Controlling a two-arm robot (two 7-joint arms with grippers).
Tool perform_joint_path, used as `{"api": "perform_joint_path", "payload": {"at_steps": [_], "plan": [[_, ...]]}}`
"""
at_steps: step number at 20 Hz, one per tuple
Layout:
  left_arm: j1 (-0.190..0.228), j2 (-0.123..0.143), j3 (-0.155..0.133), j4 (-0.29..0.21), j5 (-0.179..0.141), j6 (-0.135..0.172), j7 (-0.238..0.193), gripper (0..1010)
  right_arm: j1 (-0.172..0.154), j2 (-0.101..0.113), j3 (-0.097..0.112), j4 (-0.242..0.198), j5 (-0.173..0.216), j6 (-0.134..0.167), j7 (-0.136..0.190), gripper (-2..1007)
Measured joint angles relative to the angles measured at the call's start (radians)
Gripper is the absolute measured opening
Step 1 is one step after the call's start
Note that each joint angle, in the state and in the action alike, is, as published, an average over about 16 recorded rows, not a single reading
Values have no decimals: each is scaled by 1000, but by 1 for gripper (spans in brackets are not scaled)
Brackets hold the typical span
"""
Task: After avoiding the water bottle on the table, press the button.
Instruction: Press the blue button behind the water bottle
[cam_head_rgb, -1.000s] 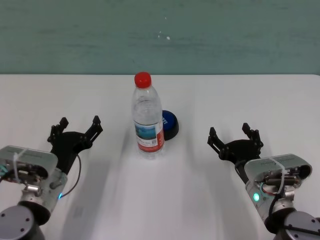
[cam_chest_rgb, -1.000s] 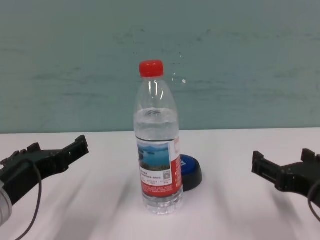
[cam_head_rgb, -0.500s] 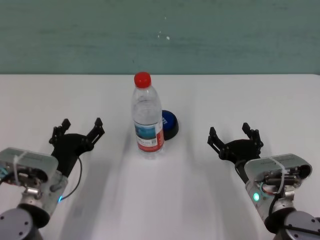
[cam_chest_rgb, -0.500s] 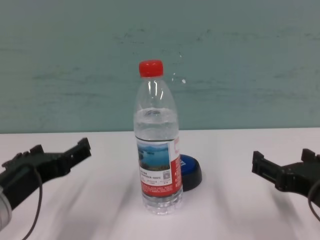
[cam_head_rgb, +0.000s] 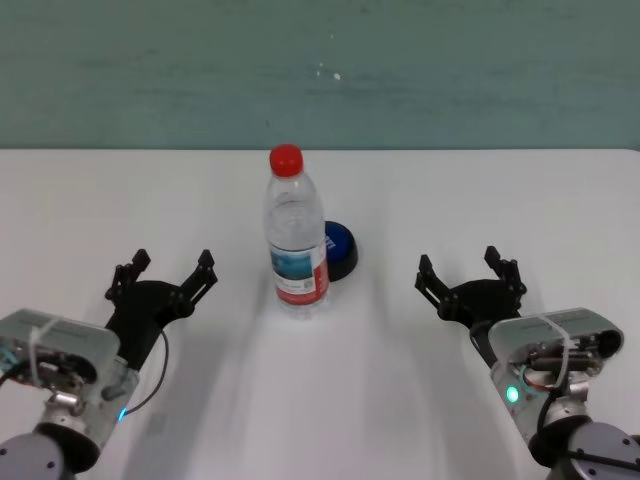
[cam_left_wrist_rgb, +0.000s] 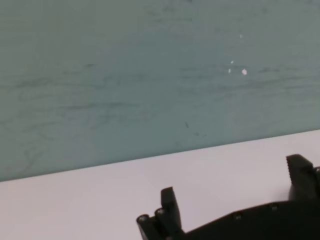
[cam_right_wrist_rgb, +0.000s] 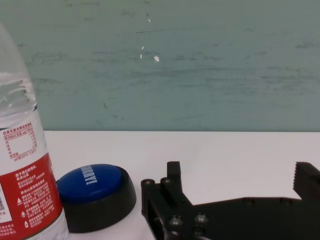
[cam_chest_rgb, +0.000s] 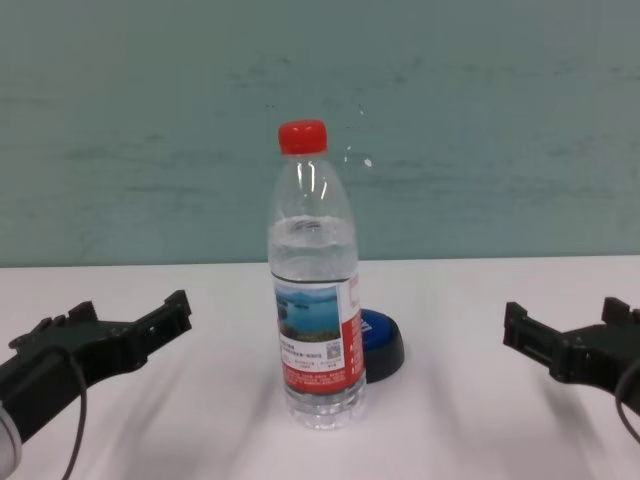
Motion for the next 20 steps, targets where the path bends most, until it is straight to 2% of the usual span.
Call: {"api": "perform_joint_path", "payload": {"at_steps": [9, 20], "plan": [[41, 2, -19, -39, 7, -9, -44, 1010, 0, 0, 0, 0, 0, 0, 0, 1004], [87, 25, -42, -85, -9, -20, -88, 1010, 0, 0, 0, 0, 0, 0, 0, 1004]]}}
